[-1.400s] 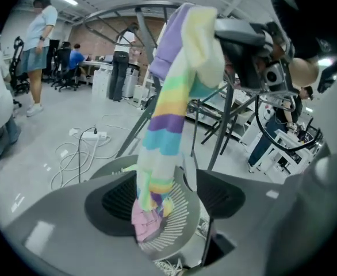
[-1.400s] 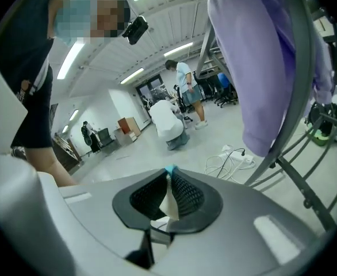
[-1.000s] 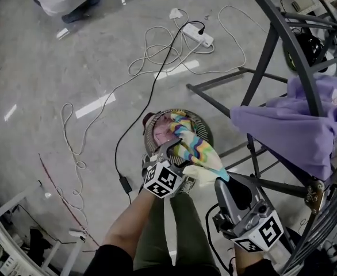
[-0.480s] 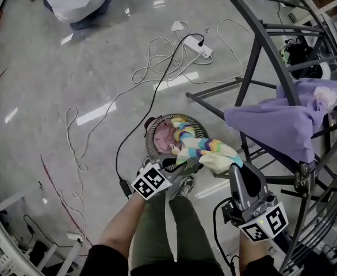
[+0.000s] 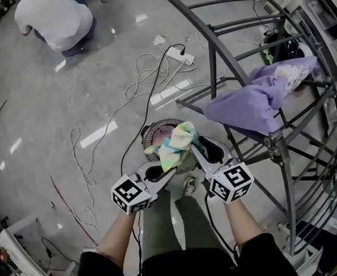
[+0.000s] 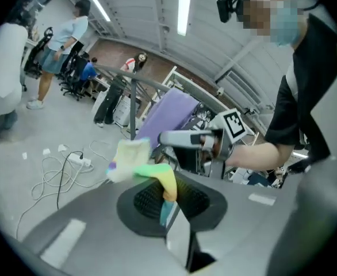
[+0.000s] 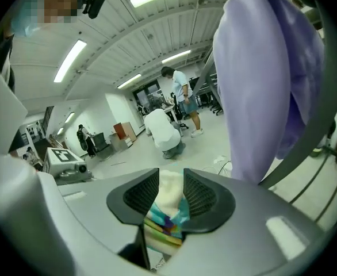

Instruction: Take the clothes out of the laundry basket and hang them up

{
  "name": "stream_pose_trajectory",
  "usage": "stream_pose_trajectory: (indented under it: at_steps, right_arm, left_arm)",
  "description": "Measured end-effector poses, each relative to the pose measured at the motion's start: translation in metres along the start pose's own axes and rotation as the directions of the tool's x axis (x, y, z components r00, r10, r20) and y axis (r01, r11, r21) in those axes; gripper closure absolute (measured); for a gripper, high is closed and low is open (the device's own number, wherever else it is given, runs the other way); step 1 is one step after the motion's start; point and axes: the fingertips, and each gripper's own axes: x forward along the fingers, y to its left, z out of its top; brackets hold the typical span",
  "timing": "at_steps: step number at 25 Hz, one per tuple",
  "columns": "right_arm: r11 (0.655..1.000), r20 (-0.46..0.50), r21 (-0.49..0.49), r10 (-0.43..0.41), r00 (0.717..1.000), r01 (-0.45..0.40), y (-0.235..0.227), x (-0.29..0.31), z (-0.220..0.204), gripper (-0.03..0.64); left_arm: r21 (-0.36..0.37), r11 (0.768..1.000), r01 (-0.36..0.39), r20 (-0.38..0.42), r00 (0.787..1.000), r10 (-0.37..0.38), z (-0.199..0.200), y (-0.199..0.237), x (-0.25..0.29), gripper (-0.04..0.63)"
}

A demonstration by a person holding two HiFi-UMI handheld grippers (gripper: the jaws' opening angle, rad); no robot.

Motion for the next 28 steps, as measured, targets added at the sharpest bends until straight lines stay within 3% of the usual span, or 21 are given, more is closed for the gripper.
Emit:
stream_pose_trajectory:
  at_steps: [2, 5, 11, 16, 20, 24, 28]
  right_arm:
    - [1.0, 0.021, 0.02, -0.002, 1.0, 0.002, 0.004, -0.009, 0.004, 0.48]
    - [0.999, 0.043, 0.037, -0.004, 0.999, 0.002, 0.011, -0.029, 0.006, 0.448]
    - [0.998, -0.057, -0.057, 0.024, 0.998, -0.027, 0.035, -0.062, -0.02, 0.422]
    - [0.991, -0.101, -0.131, 0.025, 0.995, -0.038, 0.056, -0.06, -0.032, 0.399]
    - [0.983, -0.111, -0.168, 0.049, 0.993, -0.067, 0.073, -0.054, -0.027, 0.388]
    - [0.975, -0.114, -0.194, 0.085, 0.99, -0.106, 0.091, -0.05, -0.021, 0.387]
    - [0.972, -0.107, -0.186, 0.124, 0.986, -0.143, 0.111, -0.047, -0.015, 0.387]
  left_arm:
    - [0.019, 1.0, -0.018, 0.024, 1.0, 0.017, 0.026, -0.006, -0.01, 0.561]
    - [-0.01, 0.998, -0.059, 0.058, 0.997, 0.059, 0.058, -0.011, -0.023, 0.56]
    - [-0.018, 0.993, -0.119, 0.121, 0.985, 0.12, 0.125, -0.044, -0.043, 0.56]
    - [-0.021, 0.993, -0.113, 0.233, 0.966, 0.114, 0.191, -0.075, -0.065, 0.56]
    - [0.02, 0.994, -0.107, 0.289, 0.952, 0.097, 0.234, -0.102, -0.082, 0.56]
    - [0.073, 0.992, -0.103, 0.321, 0.944, 0.075, 0.262, -0.125, -0.092, 0.56]
    - [0.075, 0.99, -0.121, 0.344, 0.935, 0.088, 0.277, -0.139, -0.098, 0.56]
